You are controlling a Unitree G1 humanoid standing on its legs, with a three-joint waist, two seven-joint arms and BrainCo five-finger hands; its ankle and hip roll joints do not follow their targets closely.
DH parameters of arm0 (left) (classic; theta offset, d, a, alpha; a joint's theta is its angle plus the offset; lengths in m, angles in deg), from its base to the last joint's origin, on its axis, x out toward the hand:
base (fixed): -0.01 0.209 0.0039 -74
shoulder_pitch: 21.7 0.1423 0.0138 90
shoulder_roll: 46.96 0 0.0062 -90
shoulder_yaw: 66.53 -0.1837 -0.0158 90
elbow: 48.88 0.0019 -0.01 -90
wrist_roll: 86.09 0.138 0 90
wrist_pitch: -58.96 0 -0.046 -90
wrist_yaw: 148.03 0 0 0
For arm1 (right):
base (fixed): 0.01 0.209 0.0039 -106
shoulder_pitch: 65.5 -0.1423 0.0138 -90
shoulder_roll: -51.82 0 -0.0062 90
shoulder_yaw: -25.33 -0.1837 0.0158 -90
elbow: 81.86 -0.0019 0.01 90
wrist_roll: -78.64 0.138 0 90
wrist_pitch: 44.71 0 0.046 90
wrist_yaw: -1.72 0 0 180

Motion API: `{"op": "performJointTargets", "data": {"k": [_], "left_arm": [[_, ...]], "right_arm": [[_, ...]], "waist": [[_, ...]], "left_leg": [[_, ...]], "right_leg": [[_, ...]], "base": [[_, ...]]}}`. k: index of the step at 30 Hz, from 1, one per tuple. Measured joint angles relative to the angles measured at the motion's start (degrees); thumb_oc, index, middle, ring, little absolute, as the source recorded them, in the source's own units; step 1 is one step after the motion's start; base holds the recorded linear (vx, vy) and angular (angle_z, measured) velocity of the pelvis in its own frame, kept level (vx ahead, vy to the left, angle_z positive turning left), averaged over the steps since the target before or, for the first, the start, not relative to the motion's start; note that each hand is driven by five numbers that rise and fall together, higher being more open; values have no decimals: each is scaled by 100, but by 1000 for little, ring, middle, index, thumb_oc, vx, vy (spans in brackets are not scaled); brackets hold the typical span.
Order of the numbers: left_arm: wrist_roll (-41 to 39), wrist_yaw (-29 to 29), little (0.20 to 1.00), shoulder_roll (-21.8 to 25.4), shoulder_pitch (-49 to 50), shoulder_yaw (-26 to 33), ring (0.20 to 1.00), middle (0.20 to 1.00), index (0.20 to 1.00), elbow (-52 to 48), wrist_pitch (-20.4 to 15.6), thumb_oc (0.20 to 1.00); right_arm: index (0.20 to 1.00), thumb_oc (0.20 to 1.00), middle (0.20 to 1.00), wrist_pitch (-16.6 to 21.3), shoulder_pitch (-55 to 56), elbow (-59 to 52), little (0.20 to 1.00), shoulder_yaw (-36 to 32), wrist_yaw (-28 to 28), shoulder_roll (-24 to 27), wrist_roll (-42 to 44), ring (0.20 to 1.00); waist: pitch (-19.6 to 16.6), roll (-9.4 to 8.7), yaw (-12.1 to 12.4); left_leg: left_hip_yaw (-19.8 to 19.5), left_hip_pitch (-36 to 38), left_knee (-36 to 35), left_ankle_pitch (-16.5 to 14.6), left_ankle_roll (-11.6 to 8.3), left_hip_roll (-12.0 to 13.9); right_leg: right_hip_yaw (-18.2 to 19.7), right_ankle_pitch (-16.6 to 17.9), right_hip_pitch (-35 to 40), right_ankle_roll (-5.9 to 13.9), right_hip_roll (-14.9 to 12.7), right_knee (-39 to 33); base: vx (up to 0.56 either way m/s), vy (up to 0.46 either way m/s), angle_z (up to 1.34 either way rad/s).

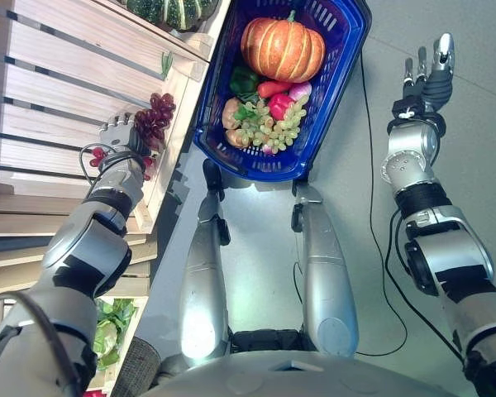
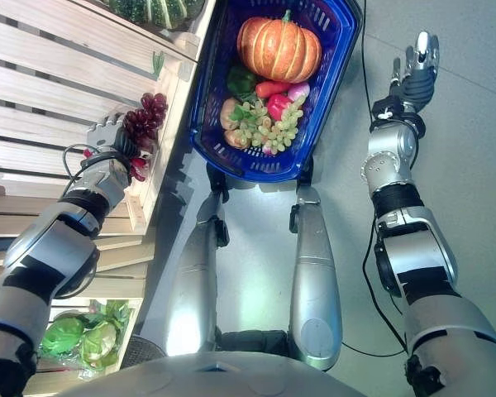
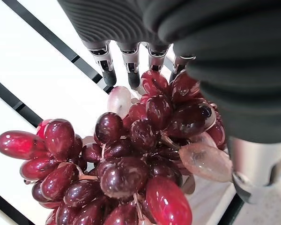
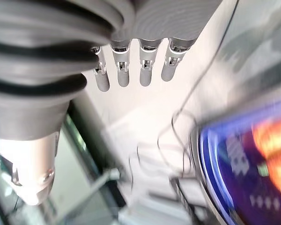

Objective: Pick up fruits and vegetables into the basket

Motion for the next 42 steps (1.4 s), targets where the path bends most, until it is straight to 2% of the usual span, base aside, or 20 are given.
{"op": "performJointTargets", "data": {"k": [5,14,15,16,17,19,20,25,29,39,42], "left_arm": [[-22,-167,1000,-7,-7,-1,1000,1000,1000,14,-5,1000],[-49,-267,1000,-21,-166,34,1000,1000,1000,36,13,1000],[-55,-317,959,-21,-183,67,959,959,959,52,12,959],[-108,-376,771,-25,-194,113,771,771,771,62,12,771],[-122,-484,200,-35,-218,204,200,200,200,106,11,200],[-147,-610,200,-29,-239,250,200,200,200,117,12,200],[-191,-913,200,-32,-254,361,200,200,200,254,28,200],[-274,-1489,200,-53,-85,414,200,200,200,769,177,200],[-394,-1526,200,-52,61,419,200,200,200,800,184,200],[-961,-1635,200,-43,147,624,200,200,200,803,122,200],[-1441,-1648,200,-6,200,697,200,200,200,808,13,200]], "right_arm": [[1000,1000,1000,-217,-61,590,1000,0,-131,12,106,1000],[1000,1000,1000,-265,-104,813,1000,0,-511,181,160,1000],[1000,1000,1000,-265,-107,813,1000,0,-527,181,160,1000],[1000,1000,1000,-265,-101,814,1000,3,-561,180,160,1000],[1000,1000,1000,-265,-93,815,1000,2,-602,179,160,1000],[1000,1000,1000,-265,-91,813,1000,3,-625,179,159,1000],[1000,1000,1000,-266,-100,796,1000,4,-630,179,160,1000],[1000,1000,1000,-266,-115,771,1000,3,-623,188,159,1000],[1000,1000,1000,-266,-147,752,1000,3,-615,172,159,1000],[1000,1000,1000,-266,-137,601,1000,3,-548,151,155,1000],[1000,1000,1000,-265,-140,516,1000,3,-481,141,148,1000]], "waist": [[0,0,7],[-13,18,68],[-16,18,67],[-45,16,68],[-128,6,67],[-211,5,64],[-251,-5,40],[-252,-26,64],[-247,-34,115],[-228,-68,61],[-228,-68,65]], "left_leg": [[-1,0,5,0,0,0],[5,-77,6,1,-2,9],[5,-77,6,1,-3,11],[7,-88,6,1,-2,14],[8,-133,5,2,-4,15],[5,-169,4,2,-6,20],[-6,-191,6,0,-10,22],[-19,-210,5,-4,-11,20],[-34,-198,6,-3,-7,9],[-47,-181,4,8,0,2],[-45,-162,1,6,2,-1]], "right_leg": [[0,-3,-2,5,0,3],[11,-4,-99,5,7,12],[11,-4,-99,4,8,11],[11,-3,-110,3,10,7],[11,0,-153,0,12,7],[8,2,-181,-1,17,-3],[-5,26,-182,-33,18,-4],[-26,53,-179,-39,16,-26],[-39,53,-153,-40,5,-21],[-40,72,-122,-28,3,-47],[-40,72,-98,-28,1,-61]], "base": [[0,0,0],[0,0,0],[0,0,0],[0,0,0],[0,0,0],[0,0,0],[0,0,0],[0,0,0],[-2,1,2],[0,1,0],[0,0,0]]}}
